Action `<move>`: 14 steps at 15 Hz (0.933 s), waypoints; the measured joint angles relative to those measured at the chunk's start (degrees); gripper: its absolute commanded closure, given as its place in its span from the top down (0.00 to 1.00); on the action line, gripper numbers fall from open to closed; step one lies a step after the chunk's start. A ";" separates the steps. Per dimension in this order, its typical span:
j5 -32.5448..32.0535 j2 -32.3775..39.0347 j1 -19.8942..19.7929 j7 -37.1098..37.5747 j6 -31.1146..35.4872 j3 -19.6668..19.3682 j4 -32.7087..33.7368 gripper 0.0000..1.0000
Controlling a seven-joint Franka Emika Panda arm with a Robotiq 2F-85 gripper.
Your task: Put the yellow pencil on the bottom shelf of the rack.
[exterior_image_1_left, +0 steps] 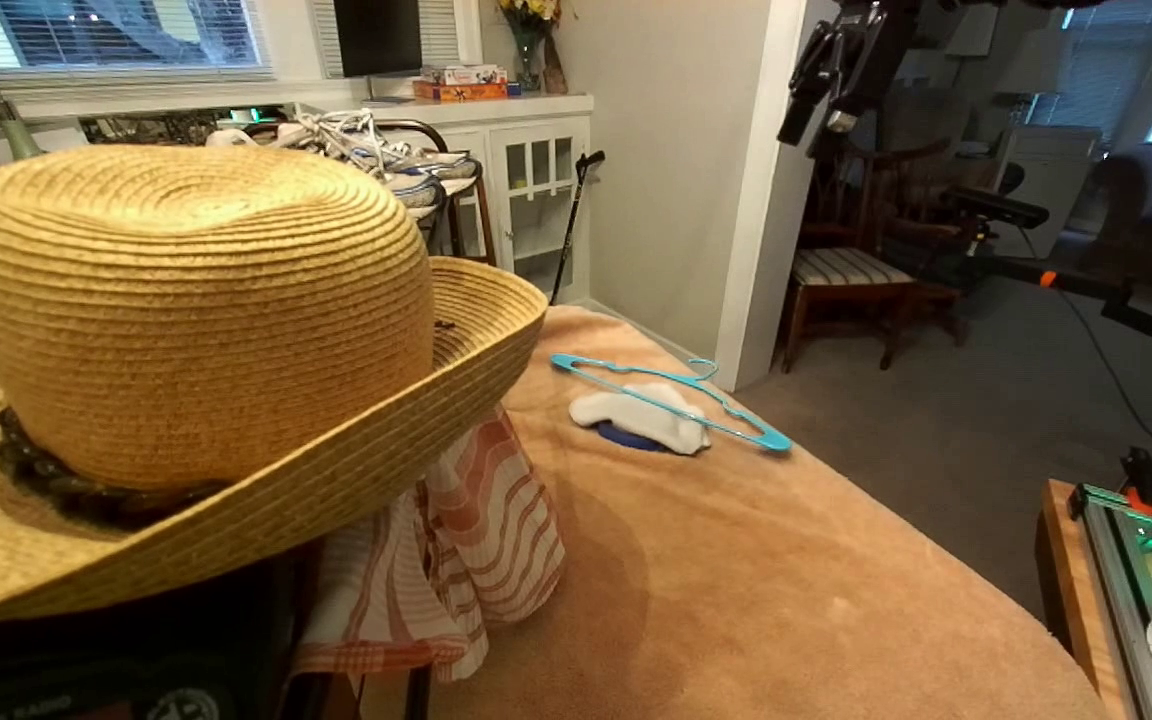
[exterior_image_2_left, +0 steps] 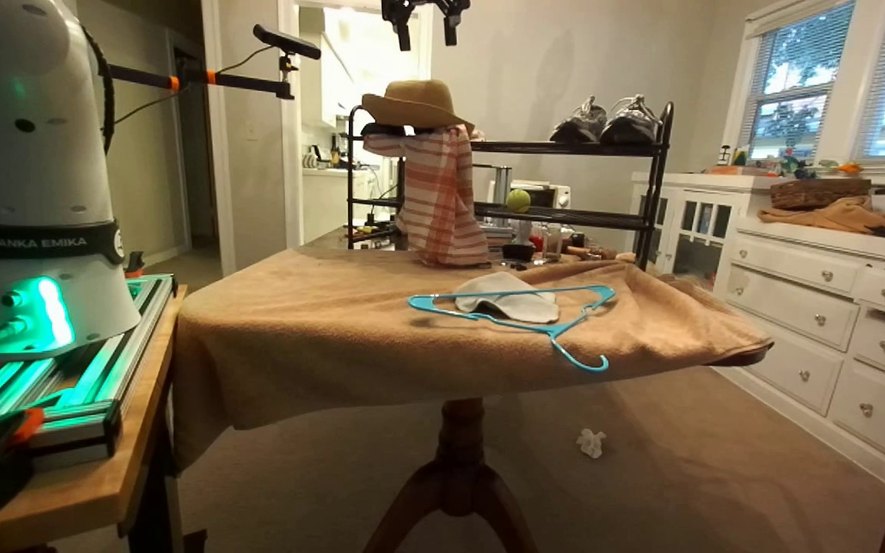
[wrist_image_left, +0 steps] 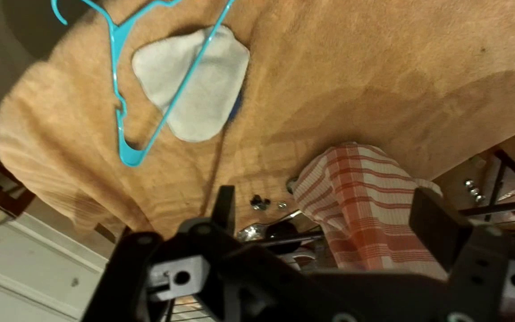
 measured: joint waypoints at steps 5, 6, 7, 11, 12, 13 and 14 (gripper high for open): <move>2.75 10.76 2.57 -8.70 0.38 3.60 8.89 1.00; 2.75 12.86 2.58 -9.91 0.91 4.73 10.79 1.00; 2.75 14.91 2.57 -10.92 1.53 5.80 12.64 1.00; 2.64 23.37 2.21 -12.95 3.04 9.71 21.08 1.00; 2.43 25.37 1.98 -12.98 3.20 10.60 23.26 1.00; 2.22 27.40 1.74 -12.98 3.23 11.41 25.56 1.00; 1.89 29.42 1.52 -12.82 3.24 12.16 27.89 1.00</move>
